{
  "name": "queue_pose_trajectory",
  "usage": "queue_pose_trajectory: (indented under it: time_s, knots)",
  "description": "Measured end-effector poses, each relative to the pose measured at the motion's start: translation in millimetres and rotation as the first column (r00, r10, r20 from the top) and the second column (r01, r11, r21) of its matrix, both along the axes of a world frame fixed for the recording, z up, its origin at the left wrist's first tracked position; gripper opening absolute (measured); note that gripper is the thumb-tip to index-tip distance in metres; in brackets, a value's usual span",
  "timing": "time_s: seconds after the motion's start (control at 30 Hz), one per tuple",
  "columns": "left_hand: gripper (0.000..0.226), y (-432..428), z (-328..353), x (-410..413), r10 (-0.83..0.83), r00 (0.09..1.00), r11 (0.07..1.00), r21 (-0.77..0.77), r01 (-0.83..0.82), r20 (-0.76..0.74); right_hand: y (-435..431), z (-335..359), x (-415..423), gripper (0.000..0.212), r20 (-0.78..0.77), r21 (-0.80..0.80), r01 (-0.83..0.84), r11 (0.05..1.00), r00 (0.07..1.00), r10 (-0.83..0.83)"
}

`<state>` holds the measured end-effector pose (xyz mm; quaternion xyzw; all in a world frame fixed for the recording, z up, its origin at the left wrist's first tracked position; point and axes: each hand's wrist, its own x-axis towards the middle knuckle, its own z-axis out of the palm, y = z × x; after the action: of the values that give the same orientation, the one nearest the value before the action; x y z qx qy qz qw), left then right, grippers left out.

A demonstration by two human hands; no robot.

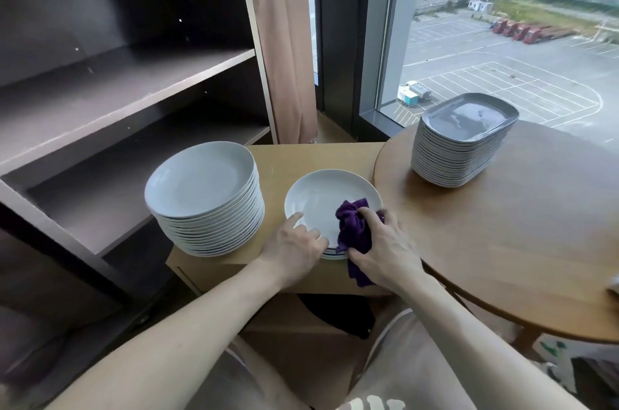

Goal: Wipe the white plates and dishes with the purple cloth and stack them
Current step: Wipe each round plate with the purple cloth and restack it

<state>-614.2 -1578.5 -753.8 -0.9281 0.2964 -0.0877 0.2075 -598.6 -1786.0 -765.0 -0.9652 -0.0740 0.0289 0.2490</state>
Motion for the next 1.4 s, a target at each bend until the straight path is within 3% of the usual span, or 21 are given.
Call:
queue_pose_trajectory:
  time_s: [0.07, 0.17, 0.47, 0.53, 0.73, 0.9, 1.17, 1.4]
  knots:
    - [0.011, -7.1, 7.6, 0.8, 0.052, 0.998, 0.995, 0.085, -0.048, -0.044, 1.0, 3.3, 1.6, 0.074, 0.003, -0.01, -0.019, 1.0, 1.0, 0.019]
    - [0.028, -15.1, 6.1, 7.7, 0.118, 0.982, 0.983, 0.158, -0.095, -0.144, 0.8, 7.7, 2.8, 0.065, 0.002, -0.007, -0.04, 0.999, 0.999, 0.04]
    - [0.03, -15.1, 17.3, 7.4, 0.14, 0.987, 0.983, 0.132, -0.128, -0.085, 3.7, 15.9, -1.0, 0.057, 0.103, -0.004, -0.047, 0.999, 0.994, 0.047]
    - [0.028, -14.5, 25.9, 6.8, 0.08, 0.993, 0.988, 0.143, -0.067, -0.092, 4.0, 17.8, -2.7, 0.057, 0.119, 0.018, -0.043, 0.999, 0.992, 0.04]
    - [0.023, -10.1, 64.5, 8.6, -0.107, 0.992, 0.919, 0.387, 0.074, 0.064, 5.3, 23.8, -6.7, 0.064, 0.161, 0.13, -0.002, 0.992, 0.987, -0.019]
    - [0.023, -9.1, 91.0, 17.2, -0.192, 0.981, 0.83, 0.54, 0.142, 0.038, 2.6, 26.1, -4.9, 0.062, 0.132, 0.281, 0.062, 0.958, 0.986, -0.102]
    - [0.025, 1.9, 115.0, 18.6, -0.2, 0.975, 0.839, 0.531, 0.119, 0.099, -4.5, 22.2, 1.1, 0.063, 0.114, 0.313, 0.093, 0.945, 0.984, -0.134]
    - [0.026, 30.2, 140.7, 7.3, -0.041, 0.955, 0.894, 0.438, -0.096, 0.294, 5.2, 21.5, -3.9, 0.068, 0.087, 0.31, 0.061, 0.949, 0.992, -0.092]
